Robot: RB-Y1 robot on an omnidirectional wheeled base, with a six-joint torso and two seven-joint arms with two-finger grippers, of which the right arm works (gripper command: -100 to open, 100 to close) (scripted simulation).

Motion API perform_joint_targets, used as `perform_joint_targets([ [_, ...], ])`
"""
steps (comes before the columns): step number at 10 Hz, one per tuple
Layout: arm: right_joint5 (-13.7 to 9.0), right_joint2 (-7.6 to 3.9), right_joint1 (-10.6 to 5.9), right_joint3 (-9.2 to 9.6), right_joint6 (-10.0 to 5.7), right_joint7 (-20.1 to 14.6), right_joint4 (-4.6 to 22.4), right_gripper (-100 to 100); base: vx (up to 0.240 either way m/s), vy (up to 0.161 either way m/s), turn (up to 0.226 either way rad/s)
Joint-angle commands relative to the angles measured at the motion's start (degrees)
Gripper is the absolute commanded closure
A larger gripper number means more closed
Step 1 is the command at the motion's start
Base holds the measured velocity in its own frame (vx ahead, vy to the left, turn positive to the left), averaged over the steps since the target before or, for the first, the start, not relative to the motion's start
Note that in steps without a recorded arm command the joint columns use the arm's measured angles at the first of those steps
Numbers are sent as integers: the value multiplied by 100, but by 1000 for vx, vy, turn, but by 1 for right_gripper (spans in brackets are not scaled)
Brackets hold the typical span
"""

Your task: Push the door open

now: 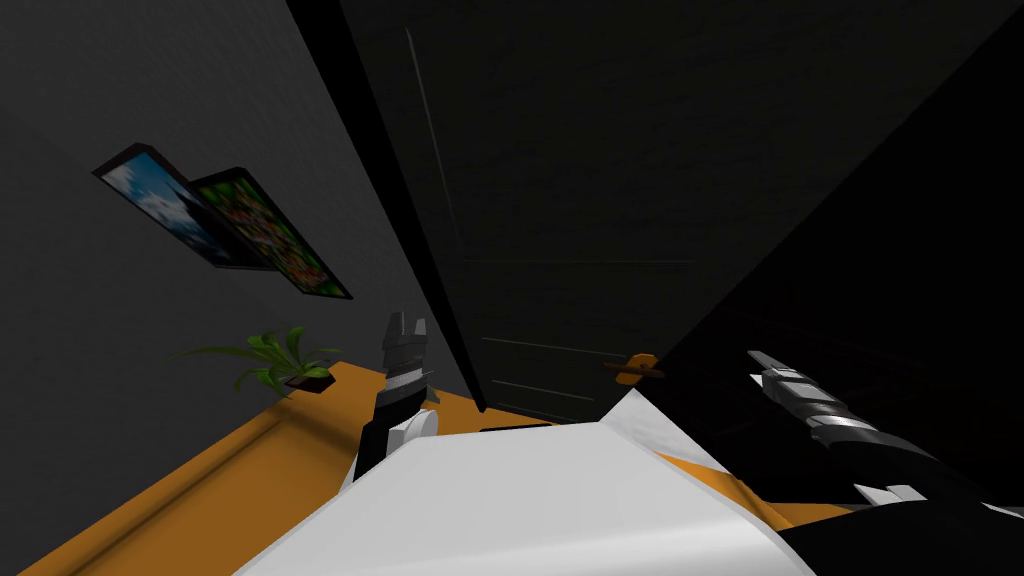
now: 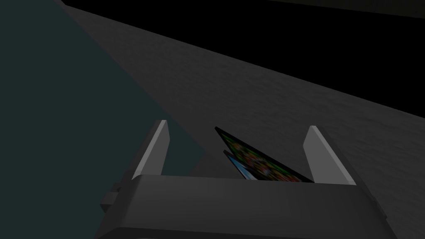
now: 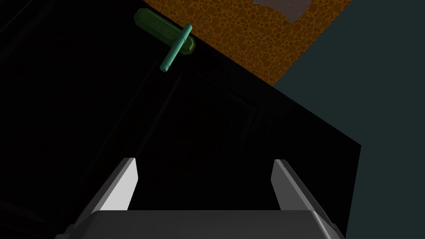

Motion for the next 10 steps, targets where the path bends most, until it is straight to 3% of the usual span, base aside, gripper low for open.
perform_joint_targets([
  [1, 0, 0, 0, 0, 0, 0, 0, -100, 4, -5, -14],
  [2, 0, 0, 0, 0, 0, 0, 0, -100, 9, -9, -29],
  [3, -41, -111, 46, -106, 9, 142, 170, -100, 58, 25, 65],
  [8, -150, -304, 74, -357, 33, 516, 550, -100, 69, -6, 73],
  [10, -168, -330, 72, -397, 37, 578, 609, -100, 24, -10, 2],
])
